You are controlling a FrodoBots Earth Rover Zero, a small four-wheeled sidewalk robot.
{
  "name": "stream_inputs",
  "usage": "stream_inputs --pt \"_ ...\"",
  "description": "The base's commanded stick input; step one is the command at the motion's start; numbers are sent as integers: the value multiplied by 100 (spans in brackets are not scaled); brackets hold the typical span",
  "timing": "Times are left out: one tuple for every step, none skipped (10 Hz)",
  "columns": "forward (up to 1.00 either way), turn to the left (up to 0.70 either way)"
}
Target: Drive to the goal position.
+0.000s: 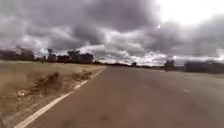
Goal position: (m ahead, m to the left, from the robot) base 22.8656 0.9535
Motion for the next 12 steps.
stream_inputs --pt "85 4" --pt "85 4" --pt "85 4" --pt "85 4" --pt "85 4" --pt "85 4" --pt "85 4" --pt "85 4" --pt "85 4" --pt "85 4" --pt "85 4" --pt "85 4"
